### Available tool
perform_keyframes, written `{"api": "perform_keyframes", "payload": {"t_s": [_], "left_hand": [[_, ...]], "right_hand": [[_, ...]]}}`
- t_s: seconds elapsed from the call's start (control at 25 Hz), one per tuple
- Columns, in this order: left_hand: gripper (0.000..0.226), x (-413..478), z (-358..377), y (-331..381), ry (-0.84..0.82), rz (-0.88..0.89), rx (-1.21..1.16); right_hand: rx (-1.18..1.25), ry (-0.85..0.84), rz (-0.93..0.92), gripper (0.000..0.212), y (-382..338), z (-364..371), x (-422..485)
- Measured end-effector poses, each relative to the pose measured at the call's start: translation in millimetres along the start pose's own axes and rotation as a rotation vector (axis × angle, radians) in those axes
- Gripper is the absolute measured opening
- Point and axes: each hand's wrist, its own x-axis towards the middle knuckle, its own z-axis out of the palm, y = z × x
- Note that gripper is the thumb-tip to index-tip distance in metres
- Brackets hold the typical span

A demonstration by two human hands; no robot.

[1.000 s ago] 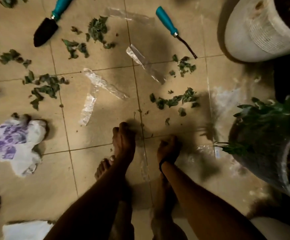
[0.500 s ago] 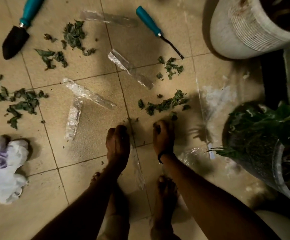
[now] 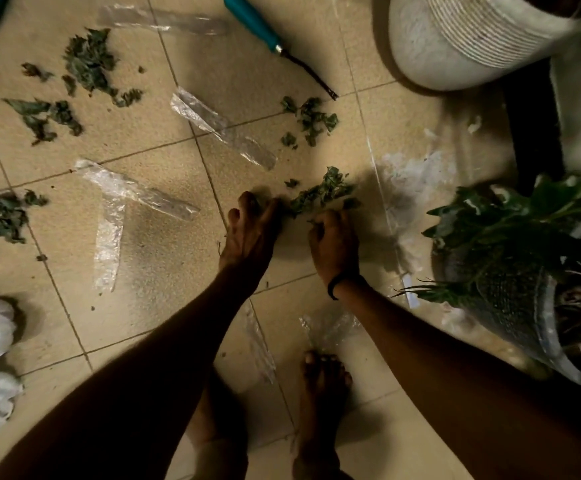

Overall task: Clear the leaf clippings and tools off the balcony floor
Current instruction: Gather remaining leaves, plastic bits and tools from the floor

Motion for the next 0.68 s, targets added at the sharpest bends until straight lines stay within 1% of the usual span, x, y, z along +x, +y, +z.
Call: {"api": "perform_keyframes", "payload": {"t_s": [0.04,0.08,0.12,0.16,0.2,0.24,0.28,0.36,0.4,0.48,0.56,0.68], "left_hand": [[0.037,0,-2,1,-0.020,0.012,0.005],[0.030,-1,-5,2,-0.039,-0.004,-0.061],[0.020,-3,-8,5,-0.063,-0.037,-0.154],[0.013,-4,-10,8,-0.090,-0.069,-0.245],[0.018,-3,-11,12,-0.092,-0.089,-0.291],[0.024,-1,-10,14,-0.078,-0.076,-0.282],[0.025,1,-8,17,-0.052,-0.091,-0.311],[0.020,4,-7,20,-0.001,-0.085,-0.296],[0.024,7,-3,19,0.007,-0.039,-0.219],[0.051,15,5,21,0.018,0.071,-0.127],[0.063,25,12,28,0.017,0.117,-0.074],[0.058,35,23,35,0.029,0.154,0.011]], "right_hand": [[0.034,0.063,0.049,0.015,1,-5,5],[0.045,0.126,0.086,0.019,2,-9,12],[0.054,0.159,0.118,0.028,2,-14,19],[0.053,0.154,0.144,0.041,3,-17,27],[0.024,0.116,0.143,0.055,5,-19,33],[-0.047,0.072,0.113,0.065,7,-20,39],[-0.129,0.027,0.062,0.070,9,-19,44],[-0.210,-0.064,-0.058,0.065,14,-16,51],[-0.203,-0.101,-0.095,0.059,16,-14,54],[-0.178,-0.126,-0.157,0.046,20,-14,56],[-0.163,-0.125,-0.206,0.040,25,-17,56],[-0.177,-0.113,-0.242,0.040,27,-19,55]]}}
